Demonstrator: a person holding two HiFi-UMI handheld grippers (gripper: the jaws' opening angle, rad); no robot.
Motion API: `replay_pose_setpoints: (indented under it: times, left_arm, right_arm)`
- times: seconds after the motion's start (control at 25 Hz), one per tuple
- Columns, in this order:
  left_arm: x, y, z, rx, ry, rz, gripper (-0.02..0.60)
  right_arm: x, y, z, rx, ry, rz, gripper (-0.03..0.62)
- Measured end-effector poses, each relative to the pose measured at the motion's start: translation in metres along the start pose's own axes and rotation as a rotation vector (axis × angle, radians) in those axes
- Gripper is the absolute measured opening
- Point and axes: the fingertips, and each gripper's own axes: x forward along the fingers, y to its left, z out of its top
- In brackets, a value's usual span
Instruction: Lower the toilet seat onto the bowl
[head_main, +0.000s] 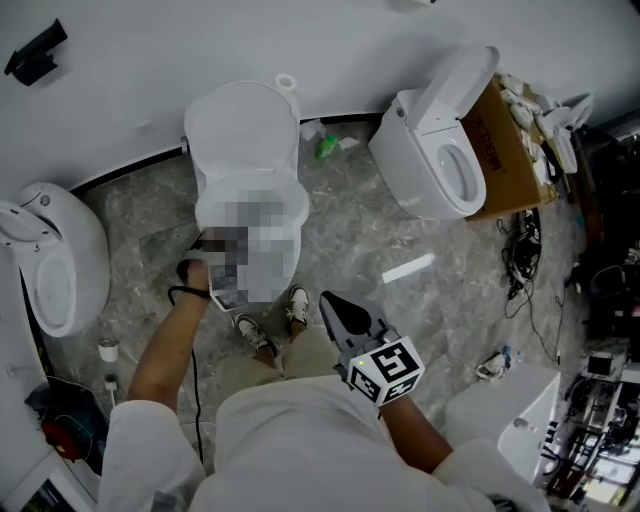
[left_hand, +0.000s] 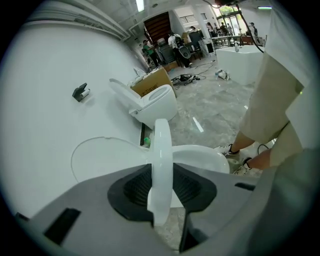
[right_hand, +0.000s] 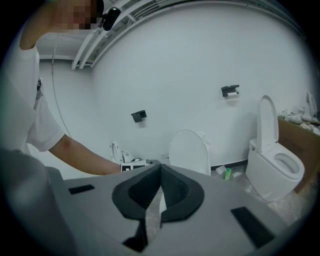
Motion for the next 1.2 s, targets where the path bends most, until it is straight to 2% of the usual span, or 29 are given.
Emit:
replay_pose_setpoints:
  times: [0.16, 0.4, 0.56, 0.88, 1.2]
  left_arm:
    - [0.006, -0.022, 0.0, -0.029, -0.012, -0.045, 0.108]
    - [0.014, -0.056, -0.007, -0.024, -0.02, -0.106, 0.117]
    - [0.028, -0.082, -0.011, -0.053, -0.02, -0.155, 0.137]
    - [0.052, -0.128, -0.018, -0.042, 0.004, -0.247, 0.173]
    - [0.07, -0.164, -0.027, -0.04, 0.044, -0.255, 0.193]
  right_arm:
    - [-0.004, 0.004, -0.015, 0.005, 0.024, -0.016, -0.003]
    - [-0.003, 0.007, -0.029, 0.035, 0.043, -0.034, -0.002]
    - [0.0, -0.003, -0.042, 0.058, 0.057, -0.05, -0.003]
    - [0.009, -0.023, -0.054, 0.075, 0.075, -0.077, -0.003]
    - [0.021, -0.018, -0.071, 0.081, 0.126, -0.061, -0.002]
